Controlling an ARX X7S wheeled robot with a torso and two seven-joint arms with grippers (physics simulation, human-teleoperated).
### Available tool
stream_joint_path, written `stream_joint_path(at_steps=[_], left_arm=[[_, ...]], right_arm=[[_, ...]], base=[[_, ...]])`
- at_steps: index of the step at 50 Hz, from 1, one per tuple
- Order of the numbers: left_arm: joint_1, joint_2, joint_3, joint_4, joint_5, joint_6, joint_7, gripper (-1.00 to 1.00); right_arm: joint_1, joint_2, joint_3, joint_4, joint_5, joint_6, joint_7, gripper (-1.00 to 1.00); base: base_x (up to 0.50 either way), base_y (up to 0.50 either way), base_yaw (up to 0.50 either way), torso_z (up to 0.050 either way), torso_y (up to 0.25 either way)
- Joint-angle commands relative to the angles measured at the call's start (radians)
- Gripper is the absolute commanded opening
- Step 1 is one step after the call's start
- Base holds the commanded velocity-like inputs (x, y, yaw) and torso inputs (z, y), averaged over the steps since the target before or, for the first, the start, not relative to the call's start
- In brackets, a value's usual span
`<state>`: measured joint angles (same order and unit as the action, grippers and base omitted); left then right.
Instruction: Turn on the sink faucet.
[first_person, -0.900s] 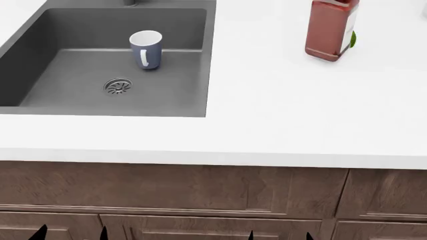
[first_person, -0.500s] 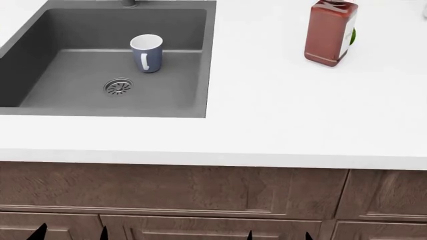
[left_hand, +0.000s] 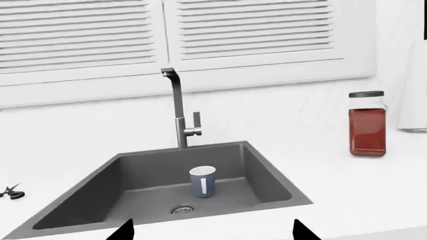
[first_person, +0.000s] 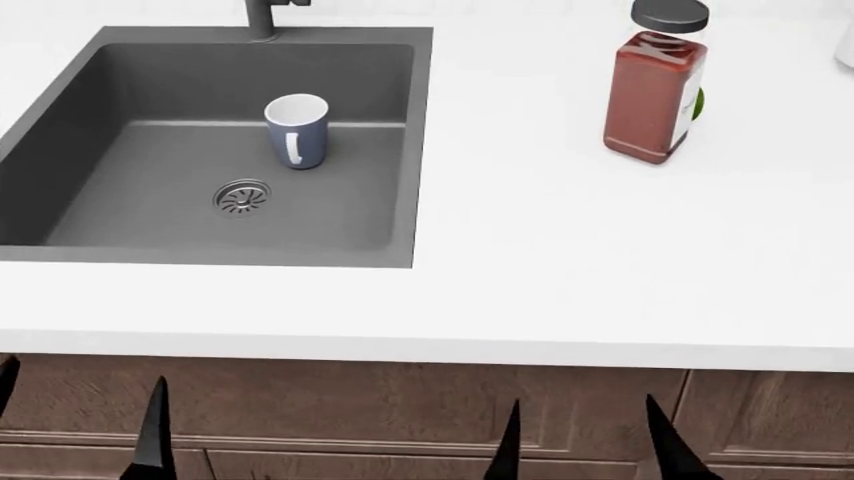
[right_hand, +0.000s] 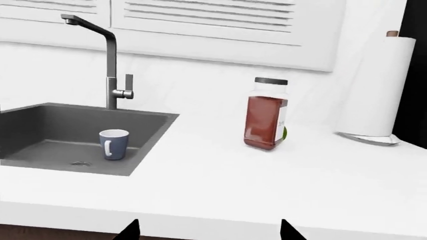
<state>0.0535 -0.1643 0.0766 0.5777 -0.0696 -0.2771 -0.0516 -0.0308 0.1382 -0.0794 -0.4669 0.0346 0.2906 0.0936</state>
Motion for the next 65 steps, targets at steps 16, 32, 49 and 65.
stream_joint_path(at_steps=[16,32,49,65], left_arm=[[-0.676,-0.389,-0.259,0.447,-0.805,-0.937,-0.395,1.00],[-0.784,-0.421,-0.289,0.396,-0.934,-1.024,-0.438,1.00],[-1.004,-0.481,-0.285,0.231,-1.096,-1.174,-0.466,1.00],[-1.160,-0.472,-0.162,0.129,-1.096,-1.195,-0.475,1.00]], right_arm=[[0.530,0.151,0.044,-0.497,0.022,0.865,-0.058,1.00],[0.640,0.169,0.005,-0.543,0.018,0.986,-0.046,1.00],[0.961,0.194,-0.078,-0.578,0.062,1.231,-0.017,1.00],[1.010,0.210,-0.089,-0.573,0.108,1.234,0.016,1.00]], base=[[0.00,0.02,0.00,0.050,0.061],[0.09,0.50,0.00,0.050,0.060],[0.13,0.49,0.00,0.050,0.062],[0.50,0.12,0.00,0.050,0.061]])
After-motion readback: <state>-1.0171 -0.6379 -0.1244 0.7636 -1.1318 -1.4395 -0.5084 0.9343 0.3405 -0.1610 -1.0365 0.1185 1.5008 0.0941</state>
